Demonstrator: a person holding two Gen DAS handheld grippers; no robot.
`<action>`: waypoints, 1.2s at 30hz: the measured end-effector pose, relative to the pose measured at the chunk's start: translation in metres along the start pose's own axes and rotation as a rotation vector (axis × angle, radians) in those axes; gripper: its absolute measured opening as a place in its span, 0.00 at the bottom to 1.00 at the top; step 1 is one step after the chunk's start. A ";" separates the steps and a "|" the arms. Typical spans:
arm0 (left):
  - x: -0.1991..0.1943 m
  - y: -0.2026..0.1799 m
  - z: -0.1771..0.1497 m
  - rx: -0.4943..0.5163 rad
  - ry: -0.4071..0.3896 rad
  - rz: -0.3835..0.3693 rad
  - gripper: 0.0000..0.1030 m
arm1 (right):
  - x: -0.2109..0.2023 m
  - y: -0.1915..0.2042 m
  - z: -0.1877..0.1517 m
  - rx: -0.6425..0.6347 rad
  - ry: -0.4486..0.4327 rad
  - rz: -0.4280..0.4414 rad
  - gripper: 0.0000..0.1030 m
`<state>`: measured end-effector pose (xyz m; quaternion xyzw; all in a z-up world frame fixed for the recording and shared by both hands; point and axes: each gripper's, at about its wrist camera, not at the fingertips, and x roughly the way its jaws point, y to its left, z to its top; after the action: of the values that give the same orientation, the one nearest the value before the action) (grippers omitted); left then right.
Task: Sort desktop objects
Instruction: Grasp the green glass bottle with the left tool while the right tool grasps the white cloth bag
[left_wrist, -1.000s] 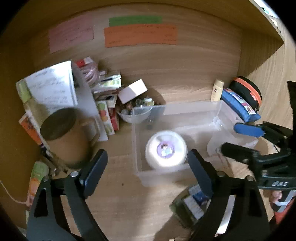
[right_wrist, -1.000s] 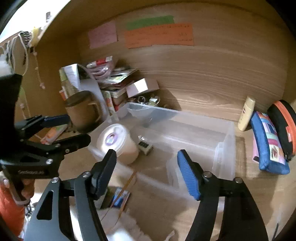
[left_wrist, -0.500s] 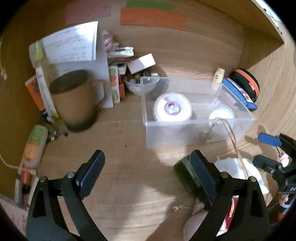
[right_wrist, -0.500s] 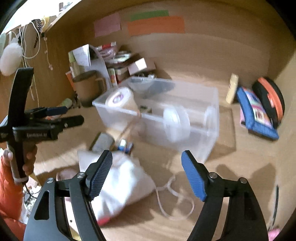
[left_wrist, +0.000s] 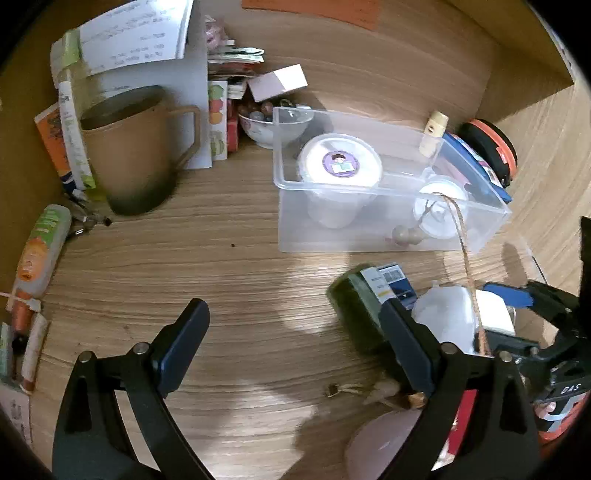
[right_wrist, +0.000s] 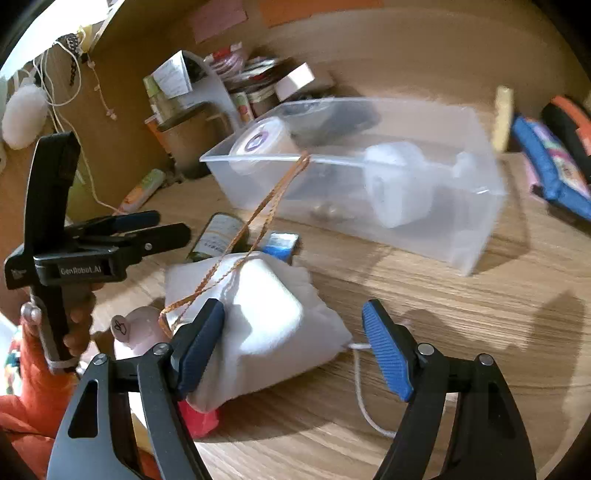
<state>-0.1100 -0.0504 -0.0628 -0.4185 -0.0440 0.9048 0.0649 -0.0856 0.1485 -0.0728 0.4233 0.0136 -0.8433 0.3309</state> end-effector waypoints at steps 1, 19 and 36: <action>0.002 -0.001 0.001 -0.001 0.004 -0.005 0.92 | 0.004 0.000 0.001 0.001 0.016 0.015 0.72; 0.038 -0.023 0.014 0.072 0.078 -0.025 0.93 | 0.015 0.010 0.002 -0.048 0.044 0.062 0.39; 0.045 -0.011 0.021 0.031 0.068 -0.025 0.57 | -0.041 -0.029 0.008 0.050 -0.126 -0.161 0.33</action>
<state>-0.1543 -0.0335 -0.0820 -0.4472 -0.0331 0.8899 0.0839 -0.0901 0.1911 -0.0449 0.3752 0.0055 -0.8921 0.2516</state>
